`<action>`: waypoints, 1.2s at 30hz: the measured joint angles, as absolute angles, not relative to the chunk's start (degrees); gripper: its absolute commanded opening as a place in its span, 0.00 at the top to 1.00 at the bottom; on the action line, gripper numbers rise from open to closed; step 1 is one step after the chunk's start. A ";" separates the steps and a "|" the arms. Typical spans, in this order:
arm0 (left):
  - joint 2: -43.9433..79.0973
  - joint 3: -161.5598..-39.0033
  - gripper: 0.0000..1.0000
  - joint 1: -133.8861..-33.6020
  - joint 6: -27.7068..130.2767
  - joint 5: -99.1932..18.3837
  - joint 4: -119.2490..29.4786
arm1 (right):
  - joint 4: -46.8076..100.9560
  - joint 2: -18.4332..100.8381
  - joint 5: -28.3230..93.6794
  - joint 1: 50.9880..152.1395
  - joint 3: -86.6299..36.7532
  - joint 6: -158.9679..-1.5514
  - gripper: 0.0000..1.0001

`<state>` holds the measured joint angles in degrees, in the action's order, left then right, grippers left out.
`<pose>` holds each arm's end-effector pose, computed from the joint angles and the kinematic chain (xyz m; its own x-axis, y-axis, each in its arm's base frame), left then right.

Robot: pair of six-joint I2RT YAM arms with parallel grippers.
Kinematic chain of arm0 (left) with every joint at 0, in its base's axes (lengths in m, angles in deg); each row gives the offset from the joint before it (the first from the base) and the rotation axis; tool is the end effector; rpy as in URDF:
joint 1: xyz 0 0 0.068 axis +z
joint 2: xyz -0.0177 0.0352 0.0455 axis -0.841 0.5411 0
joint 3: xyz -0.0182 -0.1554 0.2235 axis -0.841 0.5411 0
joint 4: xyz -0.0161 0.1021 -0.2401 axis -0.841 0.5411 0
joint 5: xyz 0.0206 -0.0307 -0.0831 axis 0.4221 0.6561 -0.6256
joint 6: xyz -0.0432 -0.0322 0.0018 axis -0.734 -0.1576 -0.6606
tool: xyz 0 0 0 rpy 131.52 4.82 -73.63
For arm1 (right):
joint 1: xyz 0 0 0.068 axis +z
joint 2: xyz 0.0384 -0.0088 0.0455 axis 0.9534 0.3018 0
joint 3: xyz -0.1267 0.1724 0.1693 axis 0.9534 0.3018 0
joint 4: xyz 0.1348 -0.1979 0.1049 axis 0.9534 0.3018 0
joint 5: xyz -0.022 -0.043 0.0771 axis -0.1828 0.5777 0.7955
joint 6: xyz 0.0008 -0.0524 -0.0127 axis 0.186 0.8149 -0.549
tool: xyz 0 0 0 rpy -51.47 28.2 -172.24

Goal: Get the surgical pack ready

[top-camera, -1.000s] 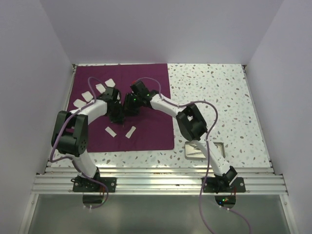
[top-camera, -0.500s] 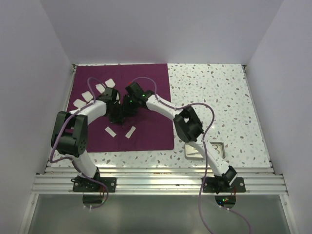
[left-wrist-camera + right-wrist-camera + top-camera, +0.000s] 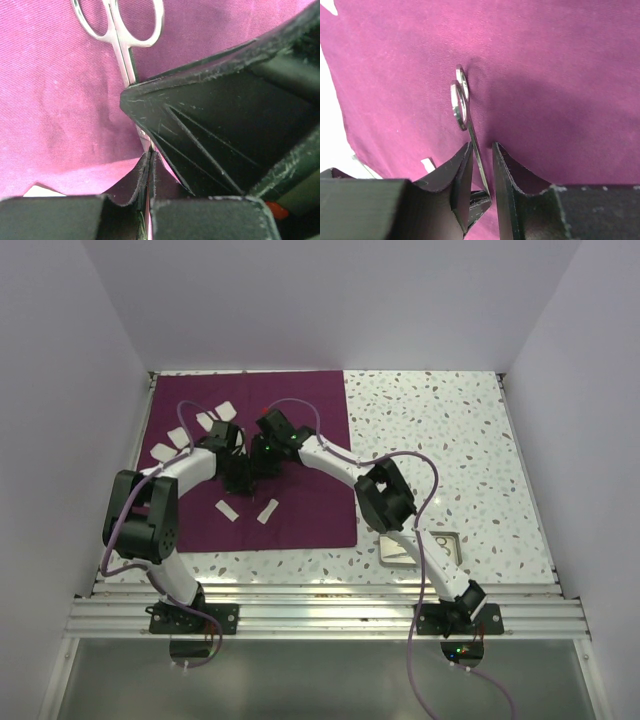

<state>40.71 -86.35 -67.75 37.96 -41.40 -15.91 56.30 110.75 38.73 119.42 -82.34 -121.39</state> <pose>0.3207 -0.0653 0.1613 -0.9236 -0.2514 -0.2895 -0.1627 0.9407 -0.2978 0.3862 0.4264 0.1462 -0.9451 0.0446 -0.3238 -0.1761 0.7653 0.6191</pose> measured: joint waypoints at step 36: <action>36.10 -85.02 0.41 -63.27 38.44 -45.75 -16.19 | 46.34 110.84 46.07 118.28 -77.03 -122.72 1.00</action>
<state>36.10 -85.02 -63.27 38.44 -45.75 -16.19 46.34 110.84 46.07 118.28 -77.03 -122.72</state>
